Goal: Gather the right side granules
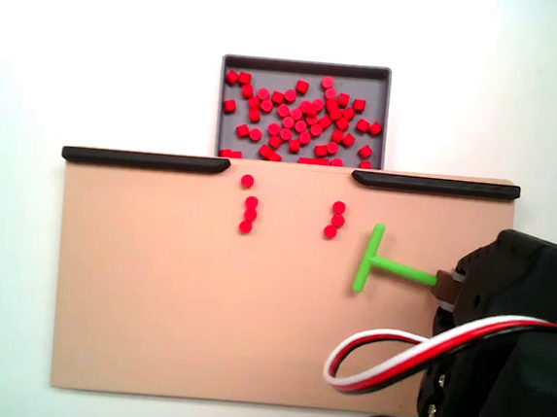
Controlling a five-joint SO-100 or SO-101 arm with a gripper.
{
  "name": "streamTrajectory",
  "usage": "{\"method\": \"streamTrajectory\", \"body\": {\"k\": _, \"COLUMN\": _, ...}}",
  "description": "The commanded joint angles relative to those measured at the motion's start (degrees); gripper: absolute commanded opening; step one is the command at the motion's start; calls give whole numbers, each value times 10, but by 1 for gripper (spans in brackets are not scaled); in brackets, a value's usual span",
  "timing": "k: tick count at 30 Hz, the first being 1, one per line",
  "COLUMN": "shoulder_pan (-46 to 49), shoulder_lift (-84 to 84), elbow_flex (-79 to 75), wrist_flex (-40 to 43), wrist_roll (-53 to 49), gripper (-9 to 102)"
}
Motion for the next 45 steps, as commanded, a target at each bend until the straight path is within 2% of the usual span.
{"method": "streamTrajectory", "body": {"k": 1, "shoulder_pan": -6, "shoulder_lift": -2, "elbow_flex": -21, "wrist_flex": -4, "wrist_roll": -180, "gripper": 0}}
{"method": "streamTrajectory", "body": {"k": 45, "shoulder_pan": -28, "shoulder_lift": -62, "elbow_flex": -72, "wrist_flex": -4, "wrist_roll": -161, "gripper": 0}}
